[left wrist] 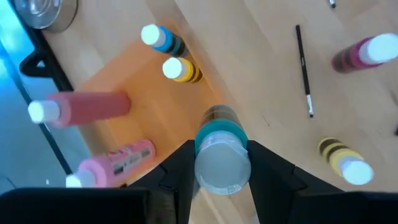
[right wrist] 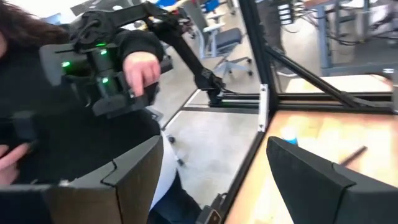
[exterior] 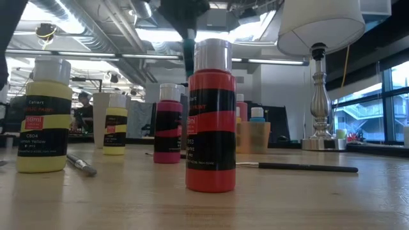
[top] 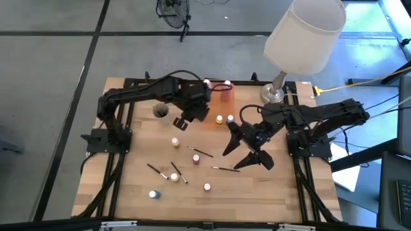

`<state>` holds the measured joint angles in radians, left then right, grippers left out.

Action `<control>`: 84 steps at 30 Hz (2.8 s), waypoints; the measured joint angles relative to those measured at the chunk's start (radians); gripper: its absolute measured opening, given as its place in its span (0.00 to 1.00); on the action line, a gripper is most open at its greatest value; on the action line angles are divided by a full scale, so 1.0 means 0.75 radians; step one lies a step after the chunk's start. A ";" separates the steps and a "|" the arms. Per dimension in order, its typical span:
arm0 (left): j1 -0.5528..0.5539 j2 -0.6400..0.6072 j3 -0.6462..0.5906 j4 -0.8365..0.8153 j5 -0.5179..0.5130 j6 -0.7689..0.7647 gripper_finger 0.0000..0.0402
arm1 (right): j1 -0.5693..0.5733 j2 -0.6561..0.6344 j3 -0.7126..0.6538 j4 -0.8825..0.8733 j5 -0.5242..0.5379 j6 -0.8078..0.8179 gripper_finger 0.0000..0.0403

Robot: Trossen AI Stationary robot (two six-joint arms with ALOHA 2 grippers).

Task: Pick & Place Paint Supplies
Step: Put the small green paint bottle into the orange bin

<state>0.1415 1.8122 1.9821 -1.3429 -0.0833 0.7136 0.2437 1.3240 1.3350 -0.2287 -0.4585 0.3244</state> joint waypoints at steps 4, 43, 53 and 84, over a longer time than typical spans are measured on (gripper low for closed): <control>0.023 0.059 0.004 0.000 0.010 0.078 0.29 | 0.026 -0.018 0.000 -0.029 0.079 0.000 0.72; 0.215 0.267 0.004 0.111 0.205 0.278 0.29 | 0.029 -0.042 -0.001 -0.035 0.253 0.095 0.72; 0.244 0.266 -0.048 0.151 0.290 0.271 0.29 | 0.029 -0.041 -0.001 -0.029 0.262 0.096 0.72; 0.251 0.368 -0.064 0.187 0.281 0.267 0.29 | 0.025 -0.040 -0.001 -0.036 0.272 0.104 0.72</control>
<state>0.3298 2.0880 1.9343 -1.2024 0.1274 0.9139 0.2623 1.2938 1.3346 -0.2556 -0.2543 0.4023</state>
